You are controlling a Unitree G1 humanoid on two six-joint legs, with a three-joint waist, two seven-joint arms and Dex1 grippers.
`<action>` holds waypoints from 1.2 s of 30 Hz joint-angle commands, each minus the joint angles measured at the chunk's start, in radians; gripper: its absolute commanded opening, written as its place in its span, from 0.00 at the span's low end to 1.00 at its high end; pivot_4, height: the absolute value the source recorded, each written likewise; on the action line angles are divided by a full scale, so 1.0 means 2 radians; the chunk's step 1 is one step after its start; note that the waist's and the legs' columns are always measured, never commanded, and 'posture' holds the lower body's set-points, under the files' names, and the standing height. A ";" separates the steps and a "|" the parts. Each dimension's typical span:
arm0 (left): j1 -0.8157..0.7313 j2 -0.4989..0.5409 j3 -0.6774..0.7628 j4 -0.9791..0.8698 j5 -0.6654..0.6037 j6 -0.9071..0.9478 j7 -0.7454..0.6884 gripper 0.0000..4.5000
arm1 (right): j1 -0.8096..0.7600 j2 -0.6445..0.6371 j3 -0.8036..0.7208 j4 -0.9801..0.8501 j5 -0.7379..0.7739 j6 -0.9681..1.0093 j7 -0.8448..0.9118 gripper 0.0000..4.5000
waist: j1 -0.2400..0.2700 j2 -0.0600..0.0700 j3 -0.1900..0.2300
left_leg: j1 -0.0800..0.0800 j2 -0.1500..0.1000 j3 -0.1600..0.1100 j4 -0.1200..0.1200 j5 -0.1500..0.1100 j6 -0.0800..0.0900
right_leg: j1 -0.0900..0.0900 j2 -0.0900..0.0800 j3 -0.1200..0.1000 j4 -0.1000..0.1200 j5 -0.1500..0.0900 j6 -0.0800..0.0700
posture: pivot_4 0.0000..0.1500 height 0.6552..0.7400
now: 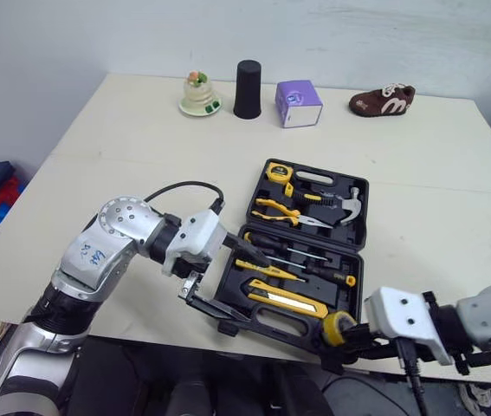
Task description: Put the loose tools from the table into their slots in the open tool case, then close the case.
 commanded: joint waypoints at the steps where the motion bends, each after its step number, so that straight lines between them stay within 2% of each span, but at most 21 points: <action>1: -0.006 -0.001 -0.001 -0.013 0.002 -0.008 -0.004 1.00 | -0.004 0.004 0.024 0.000 -0.020 -0.013 -0.016 0.00 | 0.000 0.000 0.000 | 0.000 0.000 0.000 0.000 0.000 0.000 | 0.000 0.000 0.000 0.000 0.000 0.000 | 1.00 0.98; 9: -0.011 -0.001 -0.001 -0.009 0.004 -0.011 -0.009 1.00 | -0.004 0.012 0.075 0.016 -0.050 -0.019 -0.037 0.00 | -0.001 0.000 0.000 | 0.000 0.000 0.000 0.000 0.000 0.000 | 0.000 0.000 0.000 0.000 0.000 0.000 | 1.00 0.98; 11: -0.011 -0.001 -0.001 -0.011 0.003 -0.010 -0.009 1.00 | 0.000 0.011 0.068 0.011 -0.040 -0.016 -0.033 0.21 | -0.001 0.000 0.000 | 0.000 0.000 0.000 0.000 0.000 0.000 | 0.000 0.000 0.000 0.000 0.000 0.000 | 1.00 0.98; 13: -0.010 -0.001 -0.001 -0.011 0.003 -0.010 -0.009 1.00 | 0.005 0.007 0.052 0.003 -0.026 -0.012 -0.027 0.37 | 0.000 0.000 0.000 | 0.000 0.000 0.000 0.000 0.000 0.000 | 0.000 0.000 0.000 0.000 0.000 0.000 | 1.00 0.98; 16: -0.011 -0.002 -0.001 -0.009 0.003 -0.011 -0.008 1.00 | 0.015 0.011 0.000 -0.006 0.008 0.004 -0.025 0.71 | 0.000 0.000 0.000 | 0.000 0.000 0.000 0.000 0.000 0.000 | 0.000 0.000 0.000 0.000 0.000 0.000 | 1.00 0.98; 18: -0.013 -0.004 -0.002 -0.007 0.004 -0.011 -0.009 1.00 | 0.021 0.011 -0.030 -0.008 0.030 0.012 -0.018 0.97 | 0.000 -0.001 0.000 | 0.000 0.000 0.000 0.000 0.000 0.000 | 0.000 0.000 0.000 0.000 0.000 0.000 | 1.00 0.98; 19: -0.015 -0.005 -0.002 -0.006 0.004 -0.012 -0.009 1.00 | 0.023 0.016 -0.052 -0.003 0.046 0.014 -0.013 0.99 | 0.000 -0.001 0.000 | 0.000 0.000 0.000 0.000 0.000 0.000 | 0.000 0.000 0.000 0.000 0.000 0.000 | 1.00 0.98; 22: -0.019 -0.011 -0.004 -0.002 0.002 -0.011 -0.010 1.00 | 0.020 0.058 -0.073 0.025 0.053 -0.020 -0.027 0.99 | 0.000 -0.002 0.000 | 0.000 0.000 0.000 0.000 0.000 0.000 | 0.000 0.000 0.000 0.000 0.000 0.000 | 1.00 0.98; 25: -0.021 -0.014 -0.007 -0.002 0.002 -0.012 -0.014 1.00 | 0.053 0.100 -0.051 0.056 0.020 -0.084 -0.019 0.78 | 0.000 -0.002 0.000 | 0.000 0.000 0.000 0.000 0.000 0.000 | 0.000 0.000 0.000 0.000 0.000 0.000 | 1.00 0.98; 27: -0.023 -0.016 -0.007 -0.001 0.003 -0.011 -0.016 1.00 | 0.079 0.114 -0.035 0.073 -0.004 -0.121 -0.012 0.57 | 0.000 -0.002 0.000 | 0.000 0.000 0.000 0.000 0.000 0.000 | 0.000 0.000 0.000 0.000 0.000 0.000 | 1.00 0.98; 32: -0.028 -0.019 -0.007 0.006 0.006 -0.014 -0.019 1.00 | 0.099 0.175 -0.021 0.099 0.008 -0.139 -0.043 0.01 | -0.001 -0.002 0.000 | 0.000 0.000 0.000 0.000 0.000 0.000 | 0.000 0.000 0.000 0.000 0.000 0.000 | 1.00 0.98; 36: -0.031 -0.024 -0.006 0.012 0.011 -0.017 -0.013 1.00 | 0.110 0.205 -0.005 0.112 -0.008 -0.168 -0.050 0.01 | -0.001 -0.002 0.000 | 0.001 0.000 0.000 0.000 0.000 0.000 | 0.000 0.001 0.000 0.001 0.000 0.000 | 1.00 0.98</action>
